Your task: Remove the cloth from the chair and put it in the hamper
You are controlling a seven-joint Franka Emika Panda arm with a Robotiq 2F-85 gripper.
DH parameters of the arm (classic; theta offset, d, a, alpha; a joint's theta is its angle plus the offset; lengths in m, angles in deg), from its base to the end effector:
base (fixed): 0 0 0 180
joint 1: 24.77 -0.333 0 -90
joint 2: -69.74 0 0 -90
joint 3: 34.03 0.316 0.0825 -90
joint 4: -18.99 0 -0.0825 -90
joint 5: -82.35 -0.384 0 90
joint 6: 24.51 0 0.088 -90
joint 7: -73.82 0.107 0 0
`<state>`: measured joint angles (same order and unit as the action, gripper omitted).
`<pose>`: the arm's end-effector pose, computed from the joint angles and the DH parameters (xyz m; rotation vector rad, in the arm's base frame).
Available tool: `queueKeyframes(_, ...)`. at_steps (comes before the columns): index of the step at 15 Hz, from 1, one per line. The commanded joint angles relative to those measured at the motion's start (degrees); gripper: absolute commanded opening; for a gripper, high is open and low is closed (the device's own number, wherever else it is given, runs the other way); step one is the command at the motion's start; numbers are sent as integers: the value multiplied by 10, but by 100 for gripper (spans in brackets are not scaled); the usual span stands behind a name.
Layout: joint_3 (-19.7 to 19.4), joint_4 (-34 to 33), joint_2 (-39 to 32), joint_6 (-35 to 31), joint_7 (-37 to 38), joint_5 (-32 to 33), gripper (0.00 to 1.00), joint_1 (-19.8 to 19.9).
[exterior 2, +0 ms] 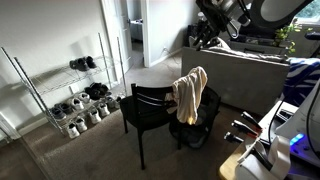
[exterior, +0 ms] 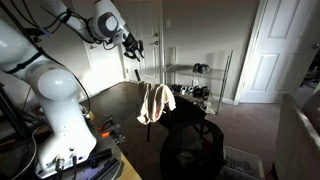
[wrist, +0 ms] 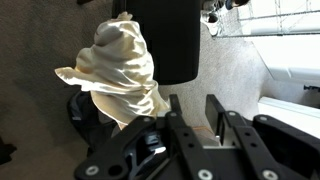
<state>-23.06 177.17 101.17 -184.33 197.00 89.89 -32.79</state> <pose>0.3724 0.1338 0.4357 -1.7296 1.9818 -0.4810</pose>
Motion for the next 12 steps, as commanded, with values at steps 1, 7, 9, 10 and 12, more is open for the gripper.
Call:
queueKeyframes(1, 34, -21, -51, 14, -19, -31, 64, 32)
queueKeyframes(7, 70, -102, -221, 50, 10, 15, 99, 93)
queueKeyframes(9, 60, -131, -266, 71, 16, 35, 100, 91)
queueKeyframes(10, 52, -145, -285, 84, 18, 44, 100, 86)
queueKeyframes(12, 32, -171, -317, 105, 17, 54, 100, 70)
